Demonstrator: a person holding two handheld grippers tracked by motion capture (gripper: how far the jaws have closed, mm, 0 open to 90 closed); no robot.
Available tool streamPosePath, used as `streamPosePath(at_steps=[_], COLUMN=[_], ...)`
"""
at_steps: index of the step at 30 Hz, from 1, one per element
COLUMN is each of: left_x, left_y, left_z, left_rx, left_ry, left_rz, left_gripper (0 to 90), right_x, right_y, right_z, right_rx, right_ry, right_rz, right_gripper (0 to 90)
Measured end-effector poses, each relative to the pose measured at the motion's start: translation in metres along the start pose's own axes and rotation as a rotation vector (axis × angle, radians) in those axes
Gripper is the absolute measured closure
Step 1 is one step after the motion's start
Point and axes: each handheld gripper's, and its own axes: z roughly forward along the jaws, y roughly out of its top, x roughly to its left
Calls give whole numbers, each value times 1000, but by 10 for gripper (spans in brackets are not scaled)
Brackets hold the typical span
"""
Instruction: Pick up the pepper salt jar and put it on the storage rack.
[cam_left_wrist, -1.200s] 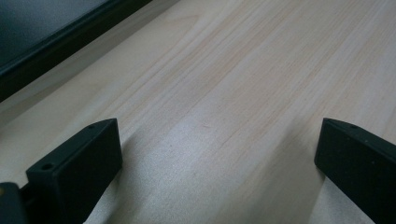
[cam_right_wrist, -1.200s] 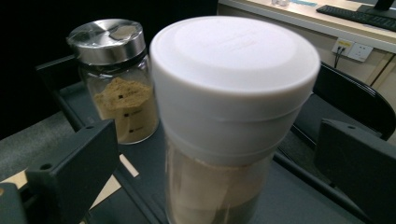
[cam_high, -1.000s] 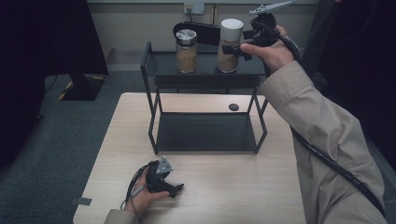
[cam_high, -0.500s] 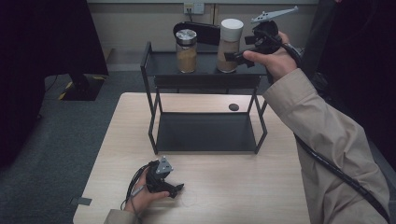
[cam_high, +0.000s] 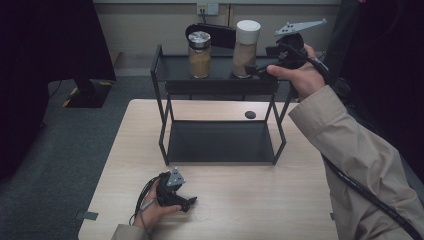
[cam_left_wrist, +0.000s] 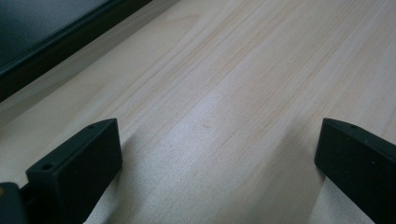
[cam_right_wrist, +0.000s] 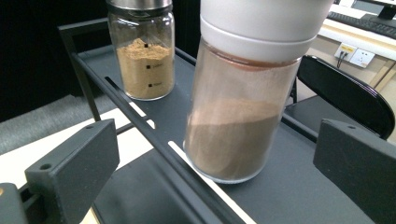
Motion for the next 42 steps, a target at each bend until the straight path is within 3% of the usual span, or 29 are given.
streamPosePath(at_steps=[19, 42], left_x=[0, 0], left_y=[0, 0], left_z=[0, 0], left_rx=[1, 3], left_ry=[0, 0], left_rz=[1, 3], left_gripper=[0, 0], right_x=[9, 15], right_y=[-50, -123], right_z=[-18, -11], right_rx=[-19, 1], right_ry=[67, 106], right_rz=[-13, 12], right_gripper=[0, 0])
